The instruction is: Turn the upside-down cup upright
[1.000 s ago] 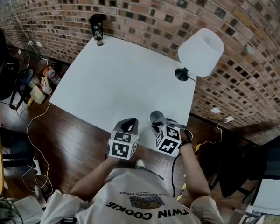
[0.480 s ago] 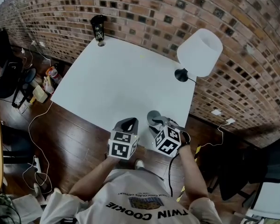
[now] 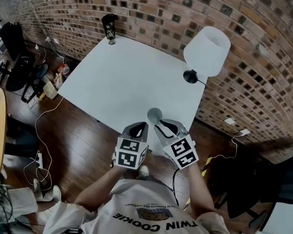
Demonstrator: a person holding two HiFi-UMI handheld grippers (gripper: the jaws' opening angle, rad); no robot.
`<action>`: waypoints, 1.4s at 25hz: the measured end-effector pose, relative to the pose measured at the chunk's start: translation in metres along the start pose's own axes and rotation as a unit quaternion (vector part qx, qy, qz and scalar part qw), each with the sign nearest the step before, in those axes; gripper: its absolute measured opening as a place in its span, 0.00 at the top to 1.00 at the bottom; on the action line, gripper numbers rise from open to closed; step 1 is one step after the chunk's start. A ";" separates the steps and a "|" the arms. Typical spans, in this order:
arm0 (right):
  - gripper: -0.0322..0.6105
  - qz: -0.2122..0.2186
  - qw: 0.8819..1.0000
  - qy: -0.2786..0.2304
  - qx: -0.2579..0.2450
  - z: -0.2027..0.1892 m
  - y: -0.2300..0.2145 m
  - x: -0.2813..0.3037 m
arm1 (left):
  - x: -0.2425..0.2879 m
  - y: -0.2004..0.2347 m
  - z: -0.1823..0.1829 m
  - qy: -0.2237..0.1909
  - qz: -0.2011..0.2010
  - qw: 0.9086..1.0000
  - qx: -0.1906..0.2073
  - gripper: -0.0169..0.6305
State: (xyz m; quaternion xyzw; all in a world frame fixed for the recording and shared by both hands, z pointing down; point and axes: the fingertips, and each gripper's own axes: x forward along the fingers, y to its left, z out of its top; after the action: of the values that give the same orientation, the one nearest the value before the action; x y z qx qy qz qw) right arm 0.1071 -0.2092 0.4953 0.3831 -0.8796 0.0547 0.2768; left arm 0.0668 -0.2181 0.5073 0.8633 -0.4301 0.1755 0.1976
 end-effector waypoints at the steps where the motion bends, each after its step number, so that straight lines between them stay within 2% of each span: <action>1: 0.80 -0.001 1.000 -0.008 0.013 -0.002 0.001 -0.006 | -0.003 -0.007 -0.001 -0.003 0.003 1.000 0.000 0.97; 7: 0.91 -0.034 0.990 -0.061 0.120 -0.007 0.004 -0.040 | -0.026 -0.039 -0.002 -0.019 0.012 1.000 0.016 0.97; 9: 0.92 -0.037 0.988 -0.069 0.137 -0.009 0.011 -0.046 | -0.034 -0.043 -0.004 -0.020 0.014 1.000 0.020 0.97; 19: 0.95 -0.047 0.981 -0.087 0.168 -0.010 0.074 -0.069 | -0.086 -0.065 -0.031 -0.022 0.000 1.000 0.020 0.97; 35: 0.95 -0.105 0.969 -0.097 0.201 -0.028 0.208 -0.143 | -0.217 -0.107 -0.105 -0.034 -0.027 0.999 0.016 0.97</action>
State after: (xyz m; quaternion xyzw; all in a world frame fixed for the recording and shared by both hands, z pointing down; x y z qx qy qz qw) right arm 0.0520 0.0372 0.4673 0.5246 -0.8280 0.1633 0.1120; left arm 0.0165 0.0391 0.4748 0.8831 -0.4103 0.1469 0.1739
